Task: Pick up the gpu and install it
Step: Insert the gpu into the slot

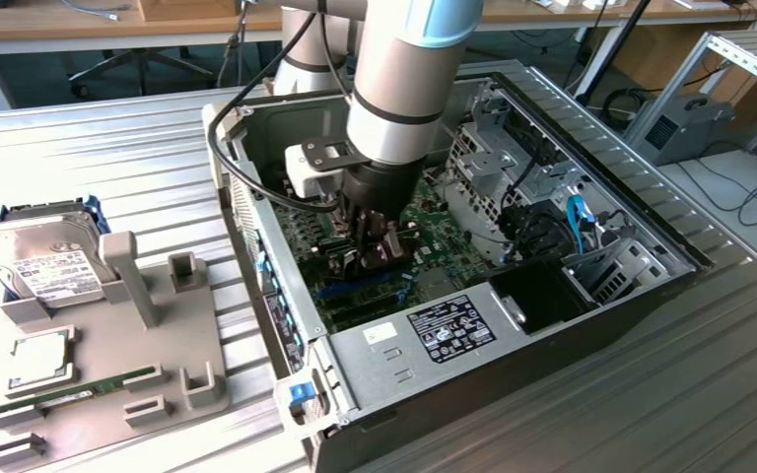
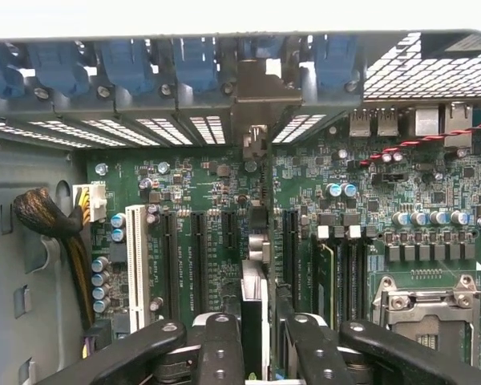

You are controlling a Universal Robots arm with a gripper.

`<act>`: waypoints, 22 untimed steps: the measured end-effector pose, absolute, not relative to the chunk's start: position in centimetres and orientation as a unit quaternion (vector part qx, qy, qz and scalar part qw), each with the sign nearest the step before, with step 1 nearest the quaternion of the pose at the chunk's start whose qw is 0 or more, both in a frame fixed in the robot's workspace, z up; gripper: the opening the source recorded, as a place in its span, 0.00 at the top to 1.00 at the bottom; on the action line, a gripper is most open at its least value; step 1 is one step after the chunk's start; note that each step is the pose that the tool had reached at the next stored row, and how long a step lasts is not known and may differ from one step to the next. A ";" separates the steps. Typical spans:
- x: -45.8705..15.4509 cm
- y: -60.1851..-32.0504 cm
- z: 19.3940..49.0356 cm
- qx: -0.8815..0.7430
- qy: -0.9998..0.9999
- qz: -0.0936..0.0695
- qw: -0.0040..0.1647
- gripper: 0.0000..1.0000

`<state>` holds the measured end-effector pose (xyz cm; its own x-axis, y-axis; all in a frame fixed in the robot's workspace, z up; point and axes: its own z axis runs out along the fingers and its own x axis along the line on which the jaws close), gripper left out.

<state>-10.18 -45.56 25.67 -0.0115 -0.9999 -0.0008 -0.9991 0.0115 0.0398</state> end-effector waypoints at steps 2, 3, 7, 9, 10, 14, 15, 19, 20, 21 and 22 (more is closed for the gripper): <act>-10.2 -45.6 25.7 0.704 -0.710 -0.014 0.014 0.74; -10.2 -45.5 25.6 0.704 -0.710 -0.014 0.014 0.74; -10.2 -45.5 25.5 0.706 -0.708 -0.014 0.014 0.74; -10.2 -45.5 25.5 0.707 -0.707 -0.014 0.014 0.74; -10.2 -45.5 25.4 0.707 -0.707 -0.014 0.014 0.74; -10.2 -45.4 25.3 0.708 -0.706 -0.014 0.014 0.74; -10.2 -45.4 25.3 0.709 -0.705 -0.014 0.014 0.74; -10.2 -45.4 25.2 0.710 -0.704 -0.014 0.014 0.74; -10.2 -45.4 25.2 0.711 -0.703 -0.014 0.014 0.74; -10.2 -45.4 25.2 0.711 -0.703 -0.014 0.014 0.74; -10.2 -45.4 25.2 0.712 -0.702 -0.014 0.014 0.74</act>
